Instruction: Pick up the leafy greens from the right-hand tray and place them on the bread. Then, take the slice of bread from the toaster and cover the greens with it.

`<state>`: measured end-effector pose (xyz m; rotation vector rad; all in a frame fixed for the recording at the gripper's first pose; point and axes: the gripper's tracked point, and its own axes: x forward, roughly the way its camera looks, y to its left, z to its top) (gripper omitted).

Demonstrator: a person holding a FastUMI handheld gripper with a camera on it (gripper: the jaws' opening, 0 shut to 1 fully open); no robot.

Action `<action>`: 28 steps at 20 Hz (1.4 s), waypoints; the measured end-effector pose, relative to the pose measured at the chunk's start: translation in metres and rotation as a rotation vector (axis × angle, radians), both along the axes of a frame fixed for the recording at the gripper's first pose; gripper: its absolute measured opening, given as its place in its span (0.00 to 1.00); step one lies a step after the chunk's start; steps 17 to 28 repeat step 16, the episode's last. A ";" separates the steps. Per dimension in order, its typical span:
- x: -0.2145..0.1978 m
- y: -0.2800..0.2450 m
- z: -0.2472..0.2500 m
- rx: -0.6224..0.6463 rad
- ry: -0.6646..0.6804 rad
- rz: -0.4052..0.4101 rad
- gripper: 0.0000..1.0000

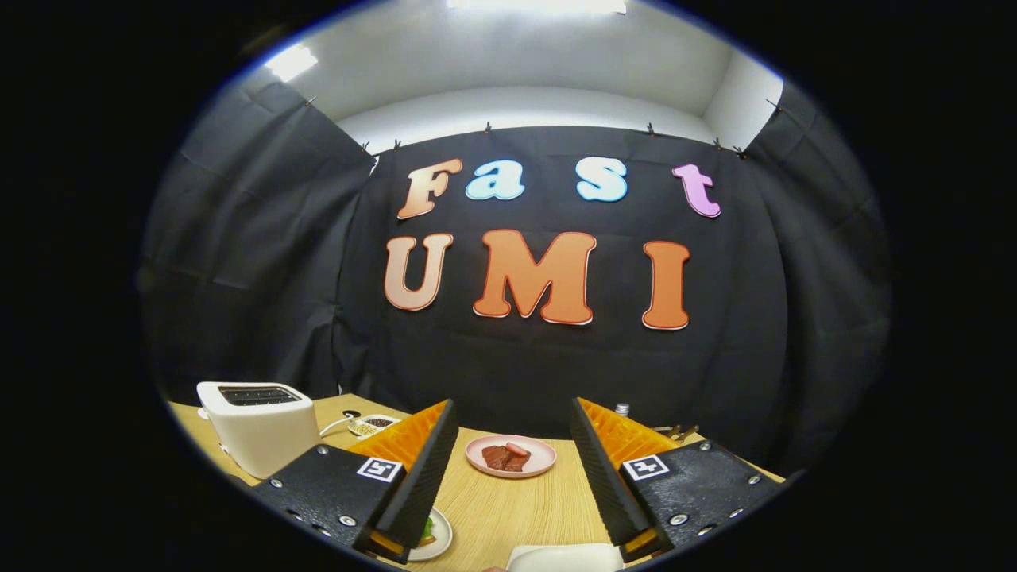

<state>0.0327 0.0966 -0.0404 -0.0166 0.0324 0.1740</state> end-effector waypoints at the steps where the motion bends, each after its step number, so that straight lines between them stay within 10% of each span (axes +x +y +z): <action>1: -0.002 -0.003 0.003 0.002 -0.012 -0.005 0.86; 28: -0.045 -0.019 0.012 -0.041 -0.109 -0.071 0.88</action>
